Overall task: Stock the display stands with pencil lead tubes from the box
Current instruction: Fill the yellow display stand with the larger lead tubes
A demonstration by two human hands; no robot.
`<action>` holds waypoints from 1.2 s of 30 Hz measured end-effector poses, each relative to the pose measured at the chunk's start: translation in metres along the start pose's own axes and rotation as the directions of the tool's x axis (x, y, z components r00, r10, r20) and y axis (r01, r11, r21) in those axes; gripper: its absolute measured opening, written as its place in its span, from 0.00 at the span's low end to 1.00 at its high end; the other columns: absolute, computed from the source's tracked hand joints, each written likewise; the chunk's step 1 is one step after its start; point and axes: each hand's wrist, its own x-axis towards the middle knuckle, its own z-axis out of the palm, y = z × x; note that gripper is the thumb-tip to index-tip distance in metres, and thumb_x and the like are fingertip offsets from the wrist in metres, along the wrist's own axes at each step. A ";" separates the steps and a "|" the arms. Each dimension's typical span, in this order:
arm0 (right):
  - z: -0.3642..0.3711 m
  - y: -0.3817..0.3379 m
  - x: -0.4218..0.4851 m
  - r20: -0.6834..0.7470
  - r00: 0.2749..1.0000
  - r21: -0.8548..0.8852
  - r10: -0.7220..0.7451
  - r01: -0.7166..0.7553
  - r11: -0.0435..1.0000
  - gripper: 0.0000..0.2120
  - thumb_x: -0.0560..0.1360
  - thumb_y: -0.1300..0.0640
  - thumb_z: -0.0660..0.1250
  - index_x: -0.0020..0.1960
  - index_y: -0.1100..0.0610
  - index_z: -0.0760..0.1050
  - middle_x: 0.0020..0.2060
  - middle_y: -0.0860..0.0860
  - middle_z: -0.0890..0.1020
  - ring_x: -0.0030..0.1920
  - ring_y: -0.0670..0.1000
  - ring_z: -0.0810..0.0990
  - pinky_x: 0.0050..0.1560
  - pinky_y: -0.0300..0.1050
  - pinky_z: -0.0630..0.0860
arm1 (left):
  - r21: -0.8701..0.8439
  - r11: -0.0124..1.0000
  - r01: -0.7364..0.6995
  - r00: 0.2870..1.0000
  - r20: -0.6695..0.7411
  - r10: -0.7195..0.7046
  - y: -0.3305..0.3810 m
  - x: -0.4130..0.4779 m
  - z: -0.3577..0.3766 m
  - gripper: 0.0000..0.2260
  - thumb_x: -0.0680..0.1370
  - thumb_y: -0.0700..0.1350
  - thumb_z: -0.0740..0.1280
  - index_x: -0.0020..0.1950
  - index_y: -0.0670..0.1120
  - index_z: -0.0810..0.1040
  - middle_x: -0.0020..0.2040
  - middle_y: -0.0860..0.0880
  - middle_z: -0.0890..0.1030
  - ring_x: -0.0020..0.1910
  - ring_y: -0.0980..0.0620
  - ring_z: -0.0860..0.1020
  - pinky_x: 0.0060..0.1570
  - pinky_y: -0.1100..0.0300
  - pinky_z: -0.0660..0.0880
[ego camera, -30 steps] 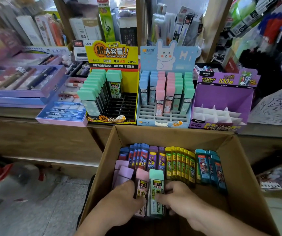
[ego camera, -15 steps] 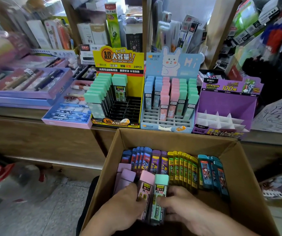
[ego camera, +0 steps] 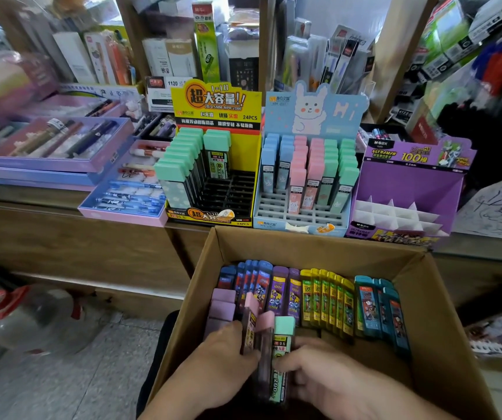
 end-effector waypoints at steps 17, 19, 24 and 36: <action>-0.006 -0.017 -0.032 0.080 0.898 -0.292 -0.433 0.437 0.851 0.24 0.70 0.66 0.78 0.61 0.45 0.81 0.52 0.46 0.87 0.57 0.46 0.85 0.63 0.54 0.79 | -0.535 0.841 -0.075 0.988 0.075 0.136 0.000 -0.004 -0.010 0.14 0.78 0.49 0.73 0.63 0.58 0.79 0.55 0.60 0.86 0.56 0.61 0.83 0.55 0.63 0.80; -0.011 -0.021 -0.035 0.070 0.878 -0.265 -0.474 0.475 0.839 0.25 0.71 0.68 0.78 0.61 0.46 0.79 0.52 0.47 0.88 0.55 0.47 0.86 0.60 0.53 0.81 | -0.626 0.779 -0.039 0.979 0.132 0.154 0.003 -0.007 -0.016 0.13 0.79 0.46 0.72 0.63 0.56 0.81 0.58 0.53 0.86 0.58 0.54 0.84 0.61 0.54 0.80; -0.013 -0.032 -0.041 0.001 0.817 -0.209 -0.577 0.564 0.799 0.17 0.70 0.68 0.78 0.55 0.56 0.83 0.47 0.50 0.88 0.49 0.49 0.87 0.46 0.42 0.83 | -0.803 0.596 -0.010 0.971 0.135 0.198 0.009 -0.009 -0.024 0.15 0.75 0.43 0.75 0.62 0.52 0.84 0.60 0.45 0.85 0.60 0.45 0.83 0.61 0.48 0.80; 0.015 -0.061 -0.057 0.052 0.697 -0.242 -0.716 0.704 0.668 0.16 0.69 0.59 0.81 0.51 0.41 0.86 0.45 0.47 0.88 0.47 0.45 0.87 0.45 0.41 0.83 | -0.945 0.327 -0.008 0.958 0.086 0.273 0.017 -0.014 -0.043 0.14 0.73 0.44 0.76 0.59 0.51 0.85 0.58 0.40 0.85 0.57 0.38 0.84 0.53 0.39 0.81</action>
